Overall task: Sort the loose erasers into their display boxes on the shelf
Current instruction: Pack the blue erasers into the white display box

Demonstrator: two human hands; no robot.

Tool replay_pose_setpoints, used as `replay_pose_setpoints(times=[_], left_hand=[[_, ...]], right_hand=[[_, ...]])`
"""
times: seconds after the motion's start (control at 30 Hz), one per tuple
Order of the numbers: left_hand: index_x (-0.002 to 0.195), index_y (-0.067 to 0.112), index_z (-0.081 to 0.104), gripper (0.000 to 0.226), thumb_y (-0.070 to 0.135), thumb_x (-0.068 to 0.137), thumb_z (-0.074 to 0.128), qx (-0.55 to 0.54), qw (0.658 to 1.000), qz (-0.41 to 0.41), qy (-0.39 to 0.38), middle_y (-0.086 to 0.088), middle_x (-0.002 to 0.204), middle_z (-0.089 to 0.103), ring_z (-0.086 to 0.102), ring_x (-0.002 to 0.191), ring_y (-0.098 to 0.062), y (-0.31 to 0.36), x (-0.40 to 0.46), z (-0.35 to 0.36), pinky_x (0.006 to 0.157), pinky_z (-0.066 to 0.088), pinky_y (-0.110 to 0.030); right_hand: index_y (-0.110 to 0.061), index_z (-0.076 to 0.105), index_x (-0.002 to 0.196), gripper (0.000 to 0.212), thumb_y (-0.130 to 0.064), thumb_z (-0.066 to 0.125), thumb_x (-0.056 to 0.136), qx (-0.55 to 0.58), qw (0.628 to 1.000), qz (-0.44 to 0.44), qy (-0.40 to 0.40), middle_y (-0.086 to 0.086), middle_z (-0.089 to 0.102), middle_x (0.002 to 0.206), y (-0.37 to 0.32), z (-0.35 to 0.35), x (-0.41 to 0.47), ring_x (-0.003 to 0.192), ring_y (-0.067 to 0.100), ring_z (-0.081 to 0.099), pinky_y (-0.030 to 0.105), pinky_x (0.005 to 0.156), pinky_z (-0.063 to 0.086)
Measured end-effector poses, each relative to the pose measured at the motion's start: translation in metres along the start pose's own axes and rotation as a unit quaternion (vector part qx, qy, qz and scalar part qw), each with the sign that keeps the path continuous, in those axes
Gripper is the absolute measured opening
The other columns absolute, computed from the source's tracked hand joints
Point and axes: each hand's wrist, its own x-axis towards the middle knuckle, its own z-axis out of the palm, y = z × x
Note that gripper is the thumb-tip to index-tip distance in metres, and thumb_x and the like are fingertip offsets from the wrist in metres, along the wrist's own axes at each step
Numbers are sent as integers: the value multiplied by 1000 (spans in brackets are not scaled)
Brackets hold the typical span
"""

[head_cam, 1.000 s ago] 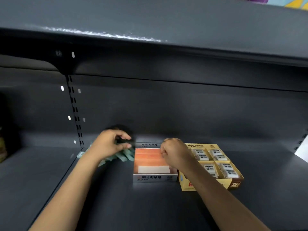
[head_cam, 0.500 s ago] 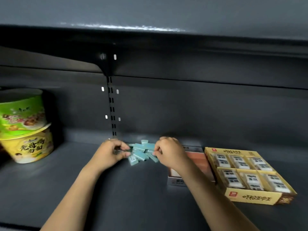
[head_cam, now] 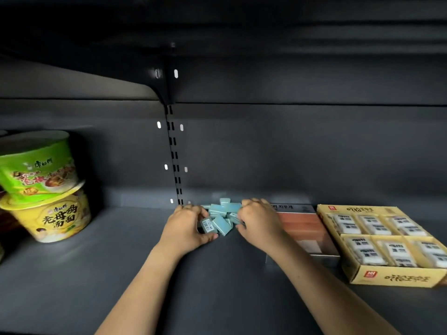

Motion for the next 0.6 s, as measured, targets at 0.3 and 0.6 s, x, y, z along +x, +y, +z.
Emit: replay_pose_setpoints(times=[0.3,0.6], left_hand=[[96,26,63,19,28,79,71,-235,970,7,59,5,83,61,53,76,-5,16,-1,-11,73,40,-10],[95,5,61,37,23,101,29,-694,694,-167,-90,-10,70,72,60,48,-4,60,2,-25,47,51,-14]], right_hand=[[-15,73,67,9,-16,70,76,235,967,73,67,-9,54,70,20,-18,-7,60,7,54,18,59,41],[-14,75,73,5,-11,73,76,378,911,140,85,-8,58,68,64,-51,-35,59,0,49,11,57,41]])
